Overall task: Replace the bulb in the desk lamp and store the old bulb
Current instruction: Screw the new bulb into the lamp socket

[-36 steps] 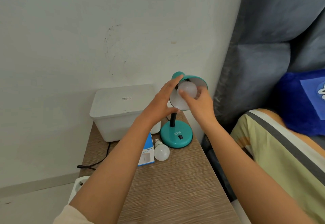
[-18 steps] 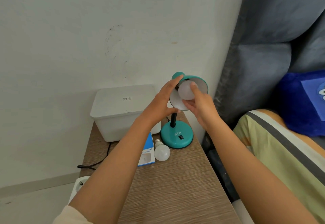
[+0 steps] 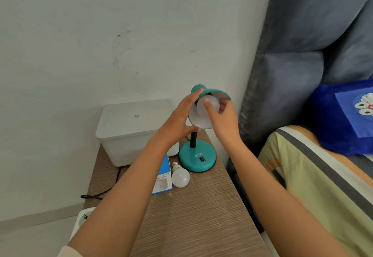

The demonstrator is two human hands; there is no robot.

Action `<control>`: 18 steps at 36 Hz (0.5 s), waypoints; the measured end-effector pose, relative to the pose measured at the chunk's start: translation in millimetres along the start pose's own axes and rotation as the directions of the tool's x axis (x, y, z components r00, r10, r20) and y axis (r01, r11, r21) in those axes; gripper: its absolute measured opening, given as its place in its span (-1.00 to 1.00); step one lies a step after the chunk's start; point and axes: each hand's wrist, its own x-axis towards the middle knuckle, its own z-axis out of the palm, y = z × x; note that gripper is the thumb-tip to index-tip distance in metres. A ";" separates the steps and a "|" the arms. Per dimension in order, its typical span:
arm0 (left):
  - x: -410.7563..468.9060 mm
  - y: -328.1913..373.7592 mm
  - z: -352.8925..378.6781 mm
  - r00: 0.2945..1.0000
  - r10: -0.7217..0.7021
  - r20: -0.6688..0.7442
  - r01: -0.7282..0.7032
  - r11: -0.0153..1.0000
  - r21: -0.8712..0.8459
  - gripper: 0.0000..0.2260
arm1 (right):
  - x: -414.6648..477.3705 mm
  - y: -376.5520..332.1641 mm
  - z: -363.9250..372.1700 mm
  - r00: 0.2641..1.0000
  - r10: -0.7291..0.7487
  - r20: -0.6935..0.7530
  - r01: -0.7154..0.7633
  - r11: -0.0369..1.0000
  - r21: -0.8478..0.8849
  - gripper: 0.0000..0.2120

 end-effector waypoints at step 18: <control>0.4 2.2 0.7 1.000 -0.008 -0.009 0.008 1.000 -0.003 -0.10 | -2.6 4.9 2.2 0.983 -0.182 -0.035 0.179 0.980 -0.091 -0.49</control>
